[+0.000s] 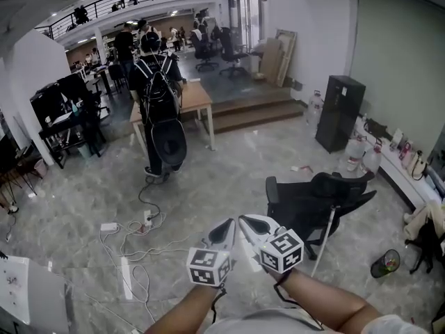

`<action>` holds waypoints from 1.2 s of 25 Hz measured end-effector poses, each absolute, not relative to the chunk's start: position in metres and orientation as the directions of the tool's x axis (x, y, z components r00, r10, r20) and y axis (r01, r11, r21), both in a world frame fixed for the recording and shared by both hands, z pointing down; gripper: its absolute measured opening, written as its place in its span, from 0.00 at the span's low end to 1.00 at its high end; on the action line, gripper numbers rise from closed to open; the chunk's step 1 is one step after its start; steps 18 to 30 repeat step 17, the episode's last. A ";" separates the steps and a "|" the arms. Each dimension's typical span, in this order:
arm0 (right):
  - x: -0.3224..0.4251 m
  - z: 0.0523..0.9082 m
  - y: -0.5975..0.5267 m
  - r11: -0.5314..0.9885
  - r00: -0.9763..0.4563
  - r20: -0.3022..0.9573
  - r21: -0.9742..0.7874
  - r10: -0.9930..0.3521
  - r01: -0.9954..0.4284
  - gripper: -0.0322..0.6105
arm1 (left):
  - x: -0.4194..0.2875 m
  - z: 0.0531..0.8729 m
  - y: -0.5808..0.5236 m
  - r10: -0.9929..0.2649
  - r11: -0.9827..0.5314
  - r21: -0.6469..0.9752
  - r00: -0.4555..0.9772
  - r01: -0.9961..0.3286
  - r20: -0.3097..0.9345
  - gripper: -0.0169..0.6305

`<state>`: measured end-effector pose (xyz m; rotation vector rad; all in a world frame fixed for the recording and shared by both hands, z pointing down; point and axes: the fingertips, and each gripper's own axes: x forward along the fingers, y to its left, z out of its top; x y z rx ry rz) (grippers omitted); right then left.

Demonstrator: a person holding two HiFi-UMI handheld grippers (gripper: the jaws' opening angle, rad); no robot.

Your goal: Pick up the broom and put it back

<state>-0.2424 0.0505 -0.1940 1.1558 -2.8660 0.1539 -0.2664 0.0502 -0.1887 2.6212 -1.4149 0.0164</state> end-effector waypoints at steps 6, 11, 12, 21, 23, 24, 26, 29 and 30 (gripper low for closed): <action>-0.243 -0.191 0.048 0.703 -0.706 0.088 -0.071 -0.702 -0.708 0.05 | -0.267 -0.187 0.045 -0.825 -0.544 0.148 0.559 -0.826 0.081 0.03; -0.238 -0.194 0.047 0.684 -0.687 0.086 -0.065 -0.721 -0.726 0.05 | -0.266 -0.188 0.043 -0.818 -0.555 0.152 0.570 -0.818 0.074 0.03; -0.237 -0.195 0.047 0.682 -0.684 0.087 -0.065 -0.724 -0.729 0.05 | -0.265 -0.189 0.043 -0.817 -0.557 0.153 0.572 -0.816 0.075 0.03; -0.235 -0.200 0.051 0.670 -0.672 0.093 -0.057 -0.735 -0.741 0.05 | -0.264 -0.196 0.045 -0.811 -0.566 0.157 0.581 -0.809 0.071 0.03; -0.235 -0.200 0.051 0.670 -0.672 0.093 -0.057 -0.735 -0.741 0.05 | -0.264 -0.196 0.045 -0.811 -0.566 0.157 0.581 -0.809 0.071 0.03; -0.235 -0.200 0.051 0.670 -0.672 0.093 -0.057 -0.735 -0.741 0.05 | -0.264 -0.196 0.045 -0.811 -0.566 0.157 0.581 -0.809 0.071 0.03; -0.235 -0.200 0.051 0.670 -0.672 0.093 -0.057 -0.735 -0.741 0.05 | -0.264 -0.196 0.045 -0.811 -0.566 0.157 0.581 -0.809 0.071 0.03; -0.235 -0.200 0.051 0.670 -0.672 0.093 -0.057 -0.735 -0.741 0.05 | -0.264 -0.196 0.045 -0.811 -0.566 0.157 0.581 -0.809 0.071 0.03; -0.235 -0.200 0.051 0.670 -0.672 0.093 -0.057 -0.735 -0.741 0.05 | -0.264 -0.196 0.045 -0.811 -0.566 0.157 0.581 -0.809 0.071 0.03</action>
